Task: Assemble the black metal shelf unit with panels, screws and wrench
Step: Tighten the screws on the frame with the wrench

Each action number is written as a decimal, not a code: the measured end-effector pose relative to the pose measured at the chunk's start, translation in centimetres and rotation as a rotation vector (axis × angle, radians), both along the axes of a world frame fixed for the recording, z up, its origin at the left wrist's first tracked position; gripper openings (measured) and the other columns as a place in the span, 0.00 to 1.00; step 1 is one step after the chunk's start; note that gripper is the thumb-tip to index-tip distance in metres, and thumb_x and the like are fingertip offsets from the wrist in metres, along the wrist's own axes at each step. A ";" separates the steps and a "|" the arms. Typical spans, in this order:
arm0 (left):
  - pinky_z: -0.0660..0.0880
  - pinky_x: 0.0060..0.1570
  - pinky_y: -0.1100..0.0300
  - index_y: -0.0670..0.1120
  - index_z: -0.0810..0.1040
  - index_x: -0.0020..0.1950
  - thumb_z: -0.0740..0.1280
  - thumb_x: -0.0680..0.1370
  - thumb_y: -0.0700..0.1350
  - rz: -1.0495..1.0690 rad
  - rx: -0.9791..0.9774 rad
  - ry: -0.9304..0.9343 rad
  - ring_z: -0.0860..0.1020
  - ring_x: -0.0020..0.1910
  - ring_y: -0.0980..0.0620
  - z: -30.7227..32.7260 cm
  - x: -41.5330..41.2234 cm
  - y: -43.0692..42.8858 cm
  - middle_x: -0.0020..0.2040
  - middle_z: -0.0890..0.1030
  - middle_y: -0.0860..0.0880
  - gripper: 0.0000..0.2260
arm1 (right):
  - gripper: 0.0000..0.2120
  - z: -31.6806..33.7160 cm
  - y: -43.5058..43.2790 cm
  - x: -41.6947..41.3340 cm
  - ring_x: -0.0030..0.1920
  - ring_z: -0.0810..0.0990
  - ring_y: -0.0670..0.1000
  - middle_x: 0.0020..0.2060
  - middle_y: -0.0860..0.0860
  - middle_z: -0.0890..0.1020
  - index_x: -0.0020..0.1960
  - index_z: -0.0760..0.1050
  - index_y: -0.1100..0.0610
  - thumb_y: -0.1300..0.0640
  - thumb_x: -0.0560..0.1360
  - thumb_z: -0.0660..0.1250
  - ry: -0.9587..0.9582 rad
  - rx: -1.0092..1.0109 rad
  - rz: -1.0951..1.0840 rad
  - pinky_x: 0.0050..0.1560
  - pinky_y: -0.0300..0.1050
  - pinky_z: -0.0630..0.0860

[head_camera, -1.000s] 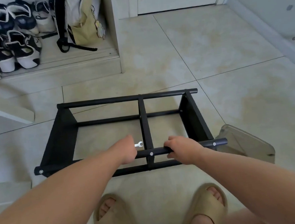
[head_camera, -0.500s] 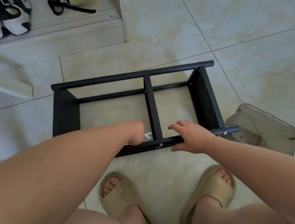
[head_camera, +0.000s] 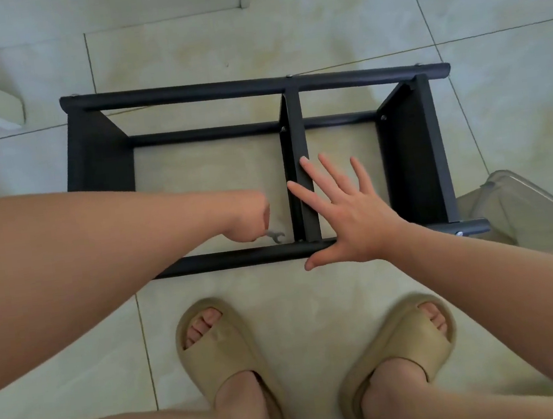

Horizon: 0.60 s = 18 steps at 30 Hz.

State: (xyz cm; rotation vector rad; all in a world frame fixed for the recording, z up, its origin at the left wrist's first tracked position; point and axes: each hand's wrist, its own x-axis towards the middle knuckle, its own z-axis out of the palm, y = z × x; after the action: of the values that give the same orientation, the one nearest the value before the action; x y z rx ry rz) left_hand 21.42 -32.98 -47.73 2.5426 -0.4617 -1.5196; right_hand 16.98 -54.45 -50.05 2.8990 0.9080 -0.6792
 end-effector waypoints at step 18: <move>0.79 0.57 0.47 0.49 0.85 0.44 0.70 0.77 0.40 0.699 -0.529 0.281 0.79 0.40 0.51 -6.3 -1.7 0.7 0.40 0.83 0.43 0.05 | 0.57 -1.8 0.0 0.3 0.82 0.41 0.57 0.82 0.57 0.46 0.83 0.50 0.58 0.21 0.69 0.58 -0.043 0.165 0.075 0.77 0.70 0.45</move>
State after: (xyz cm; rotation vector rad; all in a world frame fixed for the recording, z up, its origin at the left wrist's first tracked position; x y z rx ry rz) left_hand 19.72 -32.25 -53.99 1.7702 0.0695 -1.2348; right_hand 17.25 -54.45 -51.83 2.9891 1.1107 -0.5591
